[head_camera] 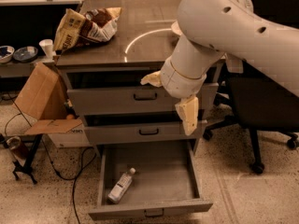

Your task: Pick blue plastic bottle from bottom drawer and place on counter

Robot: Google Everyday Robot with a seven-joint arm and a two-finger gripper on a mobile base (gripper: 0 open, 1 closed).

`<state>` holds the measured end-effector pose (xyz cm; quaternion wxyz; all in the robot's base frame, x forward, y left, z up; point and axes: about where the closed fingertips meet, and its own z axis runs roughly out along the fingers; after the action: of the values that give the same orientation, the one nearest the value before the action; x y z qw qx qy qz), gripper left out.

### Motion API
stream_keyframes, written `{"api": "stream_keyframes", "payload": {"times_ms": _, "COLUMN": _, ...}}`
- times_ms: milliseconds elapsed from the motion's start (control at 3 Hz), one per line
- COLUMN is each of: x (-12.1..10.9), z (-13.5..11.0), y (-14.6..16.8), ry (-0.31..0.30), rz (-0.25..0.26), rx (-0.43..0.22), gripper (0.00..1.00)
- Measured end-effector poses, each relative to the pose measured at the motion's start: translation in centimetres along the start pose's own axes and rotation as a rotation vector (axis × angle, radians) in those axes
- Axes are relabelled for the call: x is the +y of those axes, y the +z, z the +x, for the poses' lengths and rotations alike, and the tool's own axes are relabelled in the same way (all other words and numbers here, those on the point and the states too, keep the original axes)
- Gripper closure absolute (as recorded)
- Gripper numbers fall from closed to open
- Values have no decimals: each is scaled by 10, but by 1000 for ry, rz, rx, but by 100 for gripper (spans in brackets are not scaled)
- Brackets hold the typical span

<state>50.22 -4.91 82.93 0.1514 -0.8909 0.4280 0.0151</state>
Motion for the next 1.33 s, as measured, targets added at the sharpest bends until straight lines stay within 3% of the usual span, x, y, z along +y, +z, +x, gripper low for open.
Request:
{"api": "stream_keyframes", "payload": {"times_ms": 333, "x": -11, "z": -3, "y": 24, "ry": -67, "rz": 36, "rx": -46, "gripper": 0}}
{"api": "stream_keyframes", "payload": {"times_ms": 667, "x": -35, "z": -20, "y": 91, "ry": -232, "rz": 80, "rx": -159, "gripper": 0}}
{"api": "stream_keyframes", "payload": {"times_ms": 1000, "x": -55, "z": -43, "y": 173, "ry": -439, "rz": 61, "rx": -252, "gripper": 0}}
{"api": "stream_keyframes", "payload": {"times_ms": 1333, "x": -62, "z": -67, "y": 263, "ry": -620, "rz": -25, "rx": -298, "gripper": 0}}
